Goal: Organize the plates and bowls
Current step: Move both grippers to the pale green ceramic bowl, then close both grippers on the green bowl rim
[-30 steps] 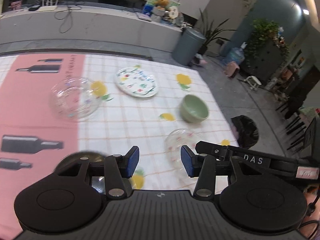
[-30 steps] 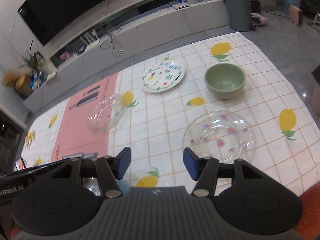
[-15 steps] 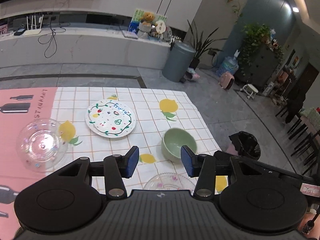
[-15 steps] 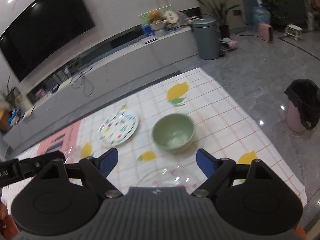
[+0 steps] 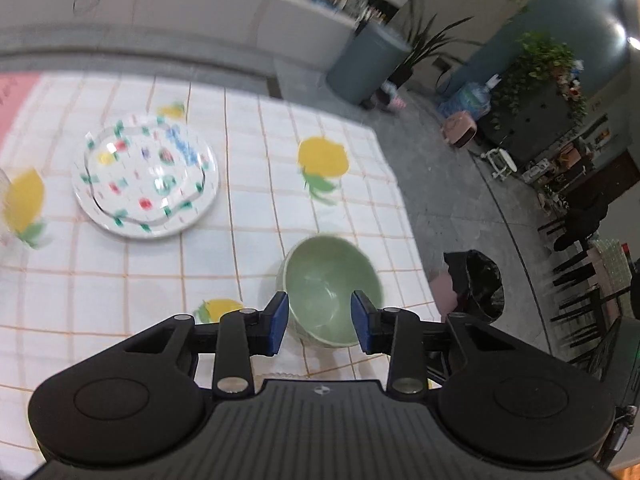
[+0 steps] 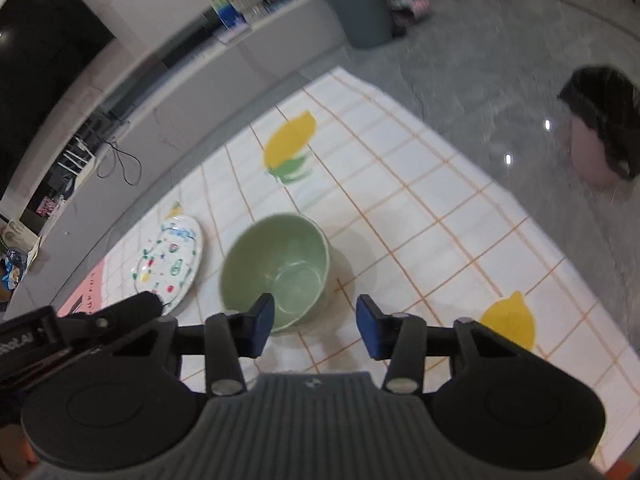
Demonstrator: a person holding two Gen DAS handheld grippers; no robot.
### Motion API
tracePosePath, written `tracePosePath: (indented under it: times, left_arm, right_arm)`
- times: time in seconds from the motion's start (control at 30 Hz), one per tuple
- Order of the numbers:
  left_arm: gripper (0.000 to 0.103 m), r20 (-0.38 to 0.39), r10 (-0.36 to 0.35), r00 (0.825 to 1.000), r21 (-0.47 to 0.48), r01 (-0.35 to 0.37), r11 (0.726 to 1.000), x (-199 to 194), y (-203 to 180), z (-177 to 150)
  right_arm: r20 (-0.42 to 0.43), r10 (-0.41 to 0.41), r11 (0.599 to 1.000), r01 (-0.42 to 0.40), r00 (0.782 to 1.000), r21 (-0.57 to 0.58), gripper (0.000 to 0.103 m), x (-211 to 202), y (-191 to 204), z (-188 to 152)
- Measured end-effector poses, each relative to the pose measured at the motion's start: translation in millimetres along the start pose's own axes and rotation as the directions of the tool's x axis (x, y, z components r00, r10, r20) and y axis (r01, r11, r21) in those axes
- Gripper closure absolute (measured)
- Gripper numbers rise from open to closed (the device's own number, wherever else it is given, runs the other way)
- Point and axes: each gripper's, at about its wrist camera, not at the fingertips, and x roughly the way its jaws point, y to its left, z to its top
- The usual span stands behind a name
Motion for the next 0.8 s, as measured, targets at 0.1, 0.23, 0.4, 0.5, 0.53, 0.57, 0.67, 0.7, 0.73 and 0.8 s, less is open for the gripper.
tracePosePath:
  times: [0.1,0.23,0.4,0.5,0.53,0.57,0.67,0.7,0.73,0.8]
  left_arm:
    - [0.064,-0.033,0.027,0.999,-0.020,-0.028,0.999,21,5,3]
    - [0.070,-0.069,0.046,0.997,-0.051,-0.049,0.997,41,10,7]
    - [0.081,-0.089,0.098,0.991,-0.033,-0.101,0.994,53,6,6]
    - [0.091,-0.094,0.122,0.988,-0.028,-0.125,0.992,55,6,6]
    - [0.091,-0.094,0.126,0.988,-0.024,-0.129,0.991,55,6,7]
    - [0.091,-0.094,0.126,0.987,-0.027,-0.129,0.991,54,7,7]
    - [0.092,-0.099,0.143,0.985,-0.020,-0.145,0.989,54,5,7]
    - [0.092,-0.100,0.153,0.983,-0.016,-0.155,0.988,53,3,7]
    - [0.092,-0.102,0.163,0.981,-0.011,-0.165,0.986,53,2,7]
    - [0.092,-0.105,0.169,0.980,-0.010,-0.171,0.985,49,1,5]
  right_arm:
    - [-0.027,-0.019,1.000,0.019,0.999,0.011,0.066,16,-2,11]
    - [-0.059,-0.033,0.999,0.035,0.998,0.026,0.070,32,-5,22]
    - [-0.102,-0.039,0.999,0.041,0.994,0.018,0.076,48,-3,26]
    - [-0.114,-0.041,0.999,0.042,0.993,0.007,0.082,53,0,25]
    - [-0.115,-0.045,0.999,0.046,0.992,0.004,0.087,54,1,25]
    - [-0.116,-0.051,0.999,0.052,0.992,0.002,0.088,55,1,25]
    - [-0.114,-0.073,0.997,0.074,0.991,0.002,0.093,56,2,26]
    - [-0.118,-0.075,0.997,0.076,0.990,0.005,0.093,56,3,26]
    - [-0.123,-0.076,0.997,0.078,0.989,0.008,0.093,56,3,26]
    - [-0.122,-0.083,0.997,0.083,0.989,-0.005,0.093,52,6,25]
